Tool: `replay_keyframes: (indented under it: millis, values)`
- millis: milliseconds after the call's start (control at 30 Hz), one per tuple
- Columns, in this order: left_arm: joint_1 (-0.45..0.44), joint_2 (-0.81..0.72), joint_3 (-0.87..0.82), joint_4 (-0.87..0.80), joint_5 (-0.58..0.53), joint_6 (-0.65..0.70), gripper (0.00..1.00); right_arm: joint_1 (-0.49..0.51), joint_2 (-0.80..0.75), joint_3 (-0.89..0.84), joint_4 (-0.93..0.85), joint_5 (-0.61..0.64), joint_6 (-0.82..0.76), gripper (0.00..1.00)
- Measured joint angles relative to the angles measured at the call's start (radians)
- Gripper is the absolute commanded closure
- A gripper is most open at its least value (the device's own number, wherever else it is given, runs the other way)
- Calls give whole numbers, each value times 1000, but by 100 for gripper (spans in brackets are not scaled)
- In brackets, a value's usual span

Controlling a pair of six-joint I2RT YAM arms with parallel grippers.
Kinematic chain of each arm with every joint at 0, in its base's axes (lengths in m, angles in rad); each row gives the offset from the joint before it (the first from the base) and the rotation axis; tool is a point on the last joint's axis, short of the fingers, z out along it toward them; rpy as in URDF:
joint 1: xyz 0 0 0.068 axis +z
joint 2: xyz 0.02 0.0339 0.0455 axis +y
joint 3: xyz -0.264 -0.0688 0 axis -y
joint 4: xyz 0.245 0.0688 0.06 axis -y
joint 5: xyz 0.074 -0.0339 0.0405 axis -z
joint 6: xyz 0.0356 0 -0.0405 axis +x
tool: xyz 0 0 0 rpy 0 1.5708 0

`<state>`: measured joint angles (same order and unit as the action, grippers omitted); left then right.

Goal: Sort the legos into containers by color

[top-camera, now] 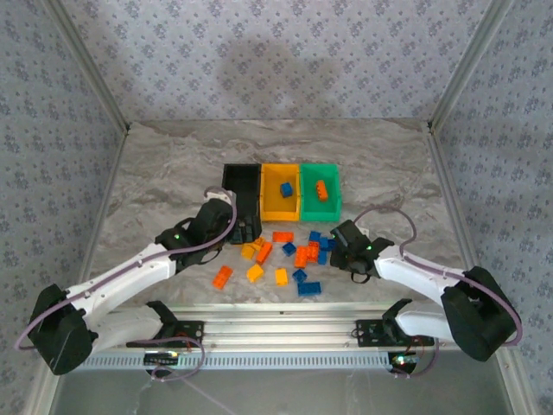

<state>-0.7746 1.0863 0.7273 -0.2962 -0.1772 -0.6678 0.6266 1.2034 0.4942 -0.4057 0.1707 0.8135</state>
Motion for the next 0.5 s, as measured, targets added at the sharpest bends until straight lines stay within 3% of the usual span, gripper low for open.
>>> replay_keyframes:
  millis: [100, 267, 400, 500]
  values:
    - [0, -1, -13, -6, -11, 0, 0, -3, -6, 4, -7, -1, -18, 71]
    - [0, -25, -32, -26, -42, 0, 0, 11, -51, 61, -47, -10, -75, 76]
    - [0, -69, -71, -50, -66, -12, 0, 73, -27, 220, -65, -29, -129, 76]
    - [2, -99, -106, -82, -86, -34, 0, 135, 98, 404, -49, -47, -176, 76]
